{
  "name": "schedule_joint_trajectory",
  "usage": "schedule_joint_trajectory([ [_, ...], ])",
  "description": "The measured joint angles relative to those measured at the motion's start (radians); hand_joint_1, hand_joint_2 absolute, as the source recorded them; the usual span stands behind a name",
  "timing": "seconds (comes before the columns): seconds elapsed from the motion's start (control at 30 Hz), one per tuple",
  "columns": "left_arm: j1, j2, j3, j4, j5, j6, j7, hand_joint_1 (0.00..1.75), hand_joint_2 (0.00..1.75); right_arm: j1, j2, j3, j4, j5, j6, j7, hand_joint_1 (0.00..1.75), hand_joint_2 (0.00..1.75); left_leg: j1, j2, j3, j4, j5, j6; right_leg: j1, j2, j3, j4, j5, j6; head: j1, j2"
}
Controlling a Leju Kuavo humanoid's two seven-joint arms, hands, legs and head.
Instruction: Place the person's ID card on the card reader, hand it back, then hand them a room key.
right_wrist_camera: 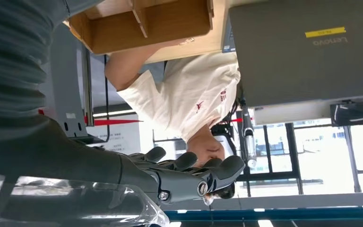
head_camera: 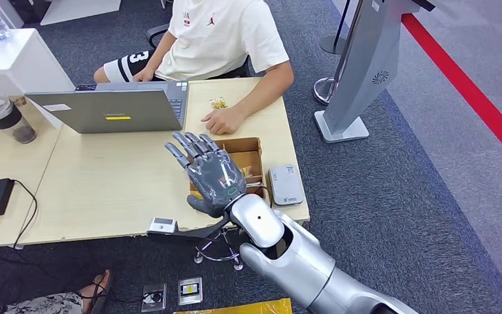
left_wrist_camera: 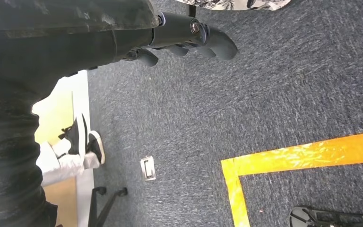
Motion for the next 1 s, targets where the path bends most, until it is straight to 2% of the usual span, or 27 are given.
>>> schedule_joint_trajectory([
  [0.47, 0.000, -0.008, 0.000, 0.000, -0.004, 0.007, 0.000, 0.00, 1.75, -0.012, 0.029, 0.009, 0.190, 0.029, -0.025, 0.058, 0.00, 1.75, 0.000, 0.000, 0.000, 0.000, 0.000, 0.000, 0.000, 0.000, 0.000, 0.000, 0.000, 0.000, 0.000, 0.000],
  [1.0, 0.001, -0.014, 0.000, 0.000, -0.003, 0.028, 0.018, 0.00, 1.75, -0.013, 0.023, 0.002, 0.279, 0.064, -0.019, 0.097, 0.00, 1.75, 0.000, 0.000, 0.000, 0.000, 0.000, 0.000, 0.000, 0.000, 0.000, 0.000, 0.000, 0.000, 0.000, 0.000],
])
